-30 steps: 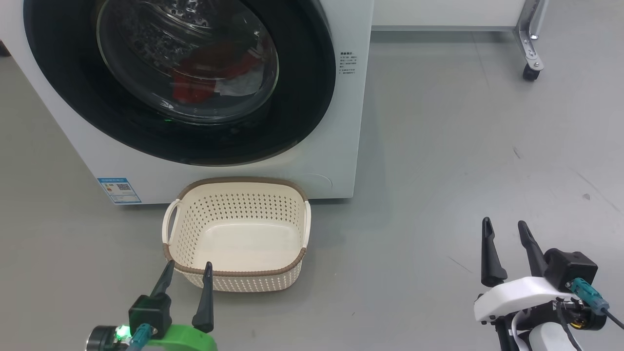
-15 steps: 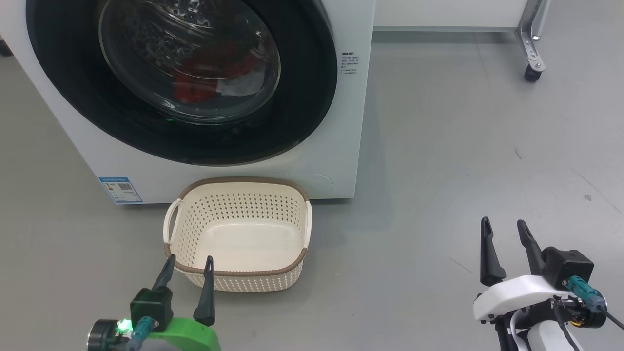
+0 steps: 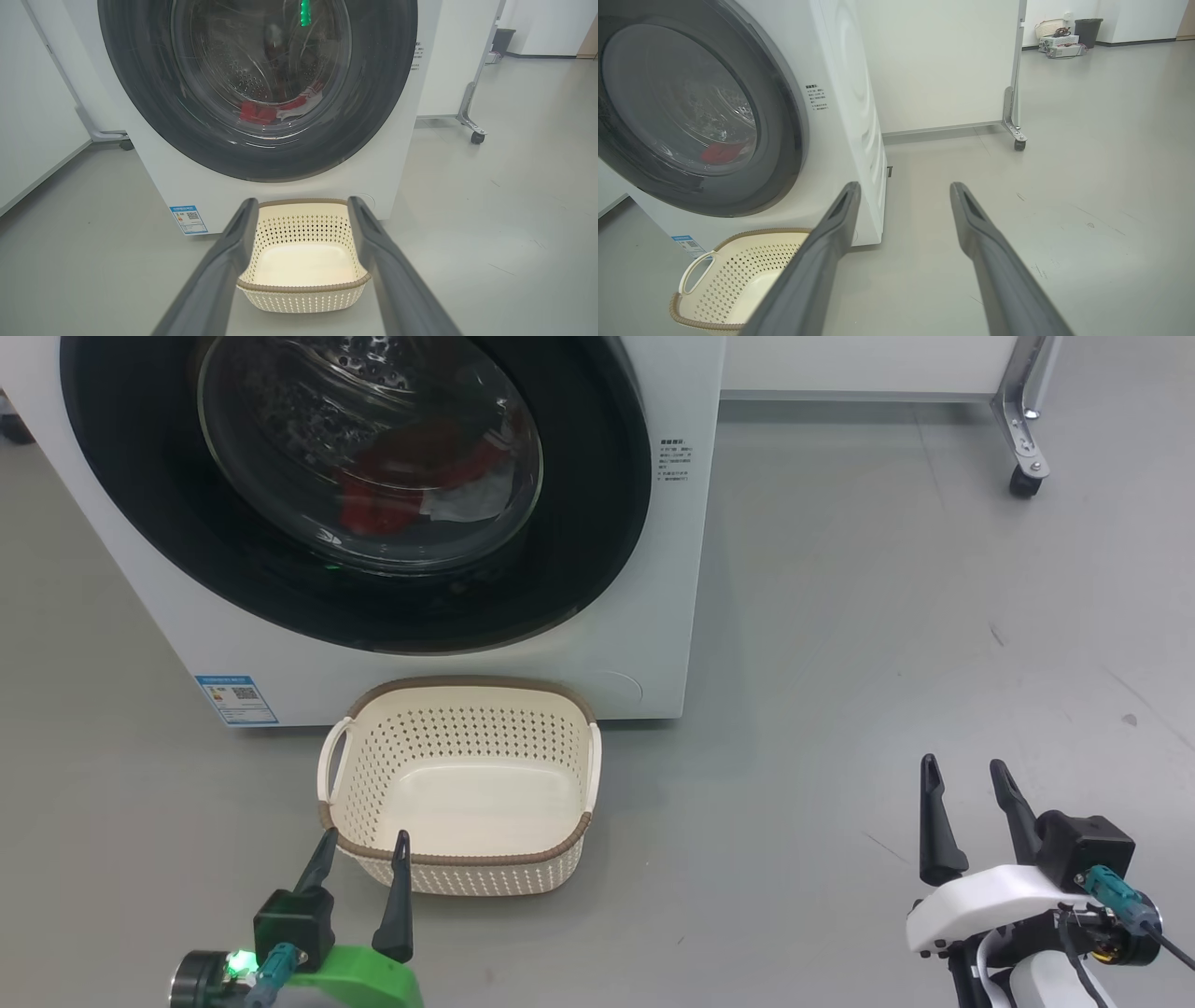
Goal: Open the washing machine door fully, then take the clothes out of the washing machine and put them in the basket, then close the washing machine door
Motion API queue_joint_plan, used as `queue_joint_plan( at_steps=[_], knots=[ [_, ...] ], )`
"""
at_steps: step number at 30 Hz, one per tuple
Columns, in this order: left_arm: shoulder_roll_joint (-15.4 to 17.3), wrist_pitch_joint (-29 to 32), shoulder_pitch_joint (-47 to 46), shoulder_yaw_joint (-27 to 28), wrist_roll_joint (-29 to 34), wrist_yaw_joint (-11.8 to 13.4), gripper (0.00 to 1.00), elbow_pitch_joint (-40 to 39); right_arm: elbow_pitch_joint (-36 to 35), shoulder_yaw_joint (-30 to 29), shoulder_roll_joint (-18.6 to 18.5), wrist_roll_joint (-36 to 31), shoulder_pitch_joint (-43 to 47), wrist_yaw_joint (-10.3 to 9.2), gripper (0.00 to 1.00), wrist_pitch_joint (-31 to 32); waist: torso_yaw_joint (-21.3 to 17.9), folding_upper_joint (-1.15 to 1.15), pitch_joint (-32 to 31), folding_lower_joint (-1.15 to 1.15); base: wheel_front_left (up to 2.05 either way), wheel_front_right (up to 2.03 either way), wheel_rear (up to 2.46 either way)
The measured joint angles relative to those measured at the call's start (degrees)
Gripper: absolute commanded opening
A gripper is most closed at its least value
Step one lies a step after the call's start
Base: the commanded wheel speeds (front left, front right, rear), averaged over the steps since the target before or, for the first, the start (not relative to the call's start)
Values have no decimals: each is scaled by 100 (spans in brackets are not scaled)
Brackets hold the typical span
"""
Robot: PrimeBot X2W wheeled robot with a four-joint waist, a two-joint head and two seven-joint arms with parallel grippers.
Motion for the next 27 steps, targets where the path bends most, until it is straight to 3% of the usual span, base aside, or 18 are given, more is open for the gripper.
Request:
queue_joint_plan(
  at_steps=[7,8,9,10,18,24,27],
  knots=[
    [0,0,-10,-15,-1,0,100,20,21,14,-7,-47,-4,4,100,-32,31,0,12,0,0,0,0],
    [0,0,-15,-18,-1,1,100,22,34,23,-8,-47,-4,5,86,-32,36,0,15,0,0,0,0],
    [0,0,-21,-20,-1,1,100,23,46,54,-31,-77,-4,4,25,-32,41,0,20,0,0,0,0],
    [0,0,-25,-22,-1,1,100,23,53,69,-58,-116,-5,5,0,-32,47,0,25,0,0,0,0],
    [0,0,-110,-81,-3,1,100,18,48,-152,-11,203,-21,47,0,-47,113,0,141,0,0,0,0],
    [-1,0,-222,-211,-18,1,100,16,54,-638,169,1237,-168,214,0,-36,216,0,290,0,0,0,0],
    [-1,0,-324,-294,-57,1,100,-8,51,-1121,235,2236,-374,330,0,120,321,0,404,0,0,0,0]
  ],
)
